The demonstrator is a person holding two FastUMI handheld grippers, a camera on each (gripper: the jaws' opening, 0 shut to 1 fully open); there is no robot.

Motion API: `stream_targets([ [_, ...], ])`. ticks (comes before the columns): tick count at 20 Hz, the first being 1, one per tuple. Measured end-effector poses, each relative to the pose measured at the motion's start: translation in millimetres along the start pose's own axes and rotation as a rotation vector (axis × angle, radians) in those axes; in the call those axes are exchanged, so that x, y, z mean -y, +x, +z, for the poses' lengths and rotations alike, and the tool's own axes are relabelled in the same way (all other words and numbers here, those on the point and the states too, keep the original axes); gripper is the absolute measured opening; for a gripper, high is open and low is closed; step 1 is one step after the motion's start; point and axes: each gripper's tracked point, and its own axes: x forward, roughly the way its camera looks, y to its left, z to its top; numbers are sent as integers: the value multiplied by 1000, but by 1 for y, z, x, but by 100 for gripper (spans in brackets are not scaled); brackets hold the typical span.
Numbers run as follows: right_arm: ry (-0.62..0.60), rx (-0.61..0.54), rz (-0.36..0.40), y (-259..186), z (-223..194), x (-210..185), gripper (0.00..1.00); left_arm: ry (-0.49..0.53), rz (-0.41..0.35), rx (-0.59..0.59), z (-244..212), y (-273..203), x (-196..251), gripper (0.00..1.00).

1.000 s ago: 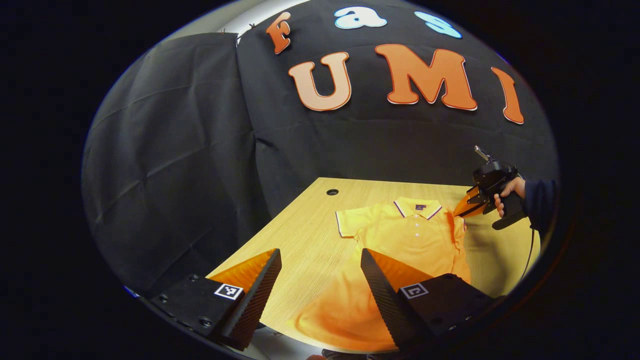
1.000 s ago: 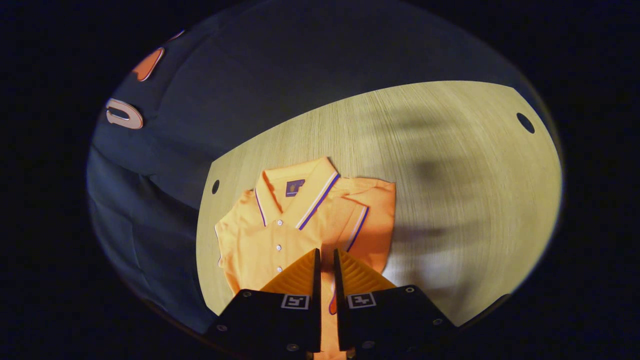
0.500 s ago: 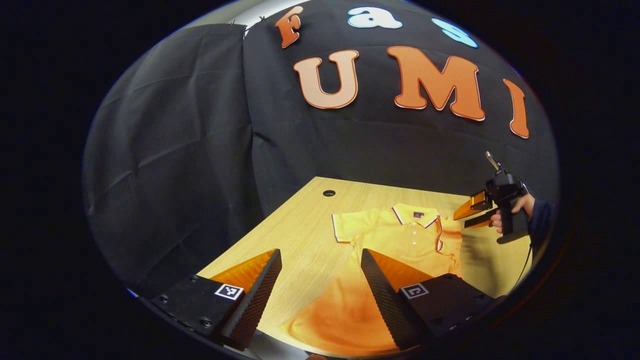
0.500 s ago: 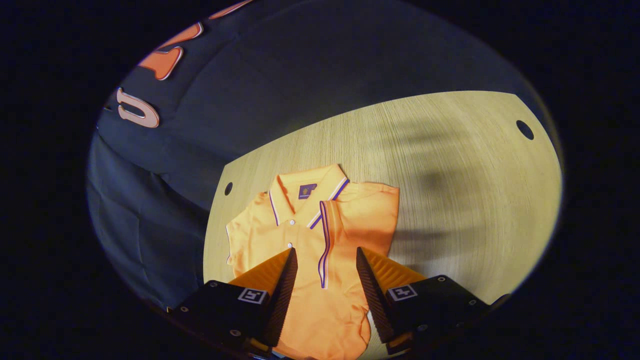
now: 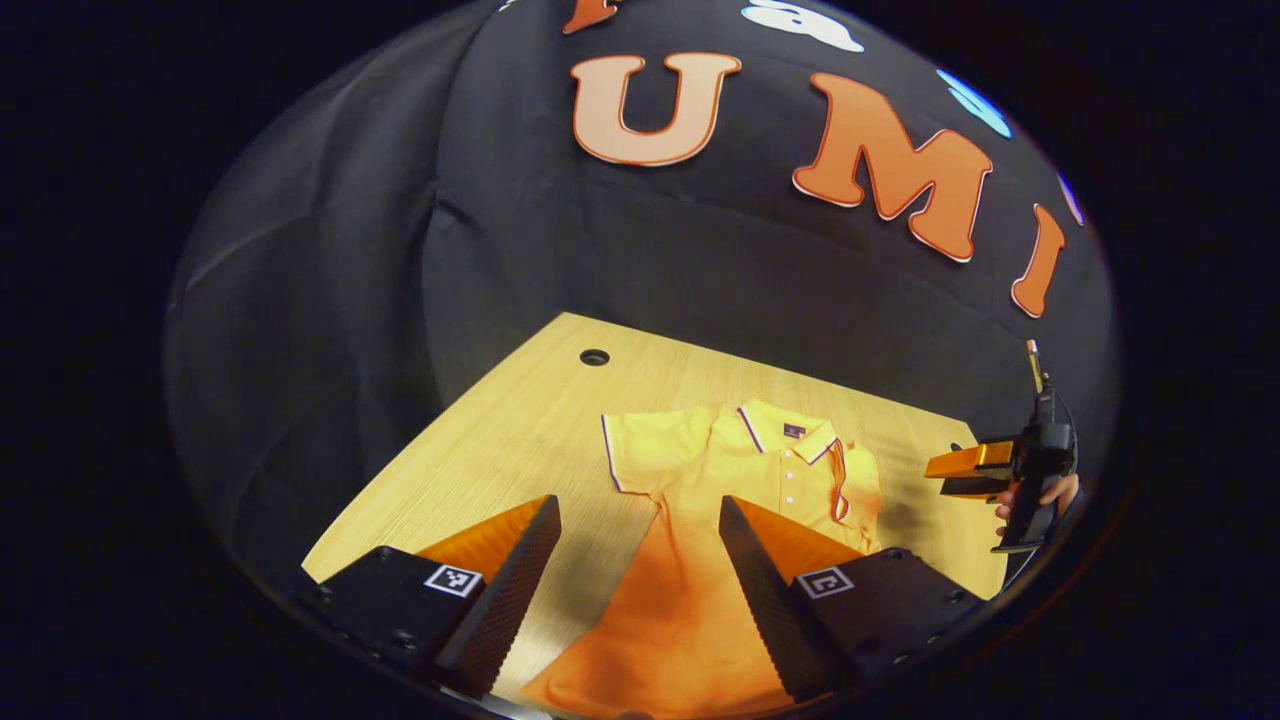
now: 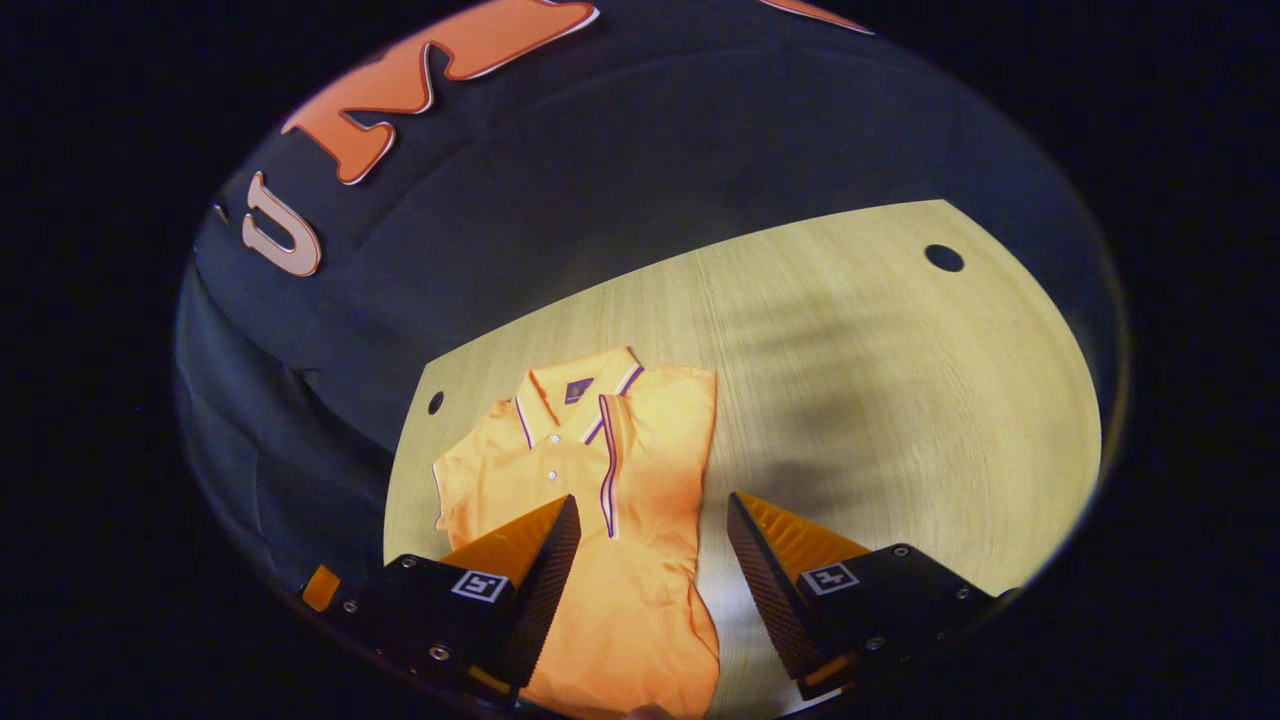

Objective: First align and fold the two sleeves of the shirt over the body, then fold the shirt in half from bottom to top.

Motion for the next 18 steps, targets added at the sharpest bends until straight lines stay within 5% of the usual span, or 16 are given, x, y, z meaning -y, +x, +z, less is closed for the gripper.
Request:
stream_targets([
  [6, 94, 51, -98, -27, -29, 8, 92, 32, -92, -135, 13, 56, -7, 98],
  [18, 162, 175, -241, -80, -107, 4, 96, 58, -106, -433, -1, 183, -22, 98],
])
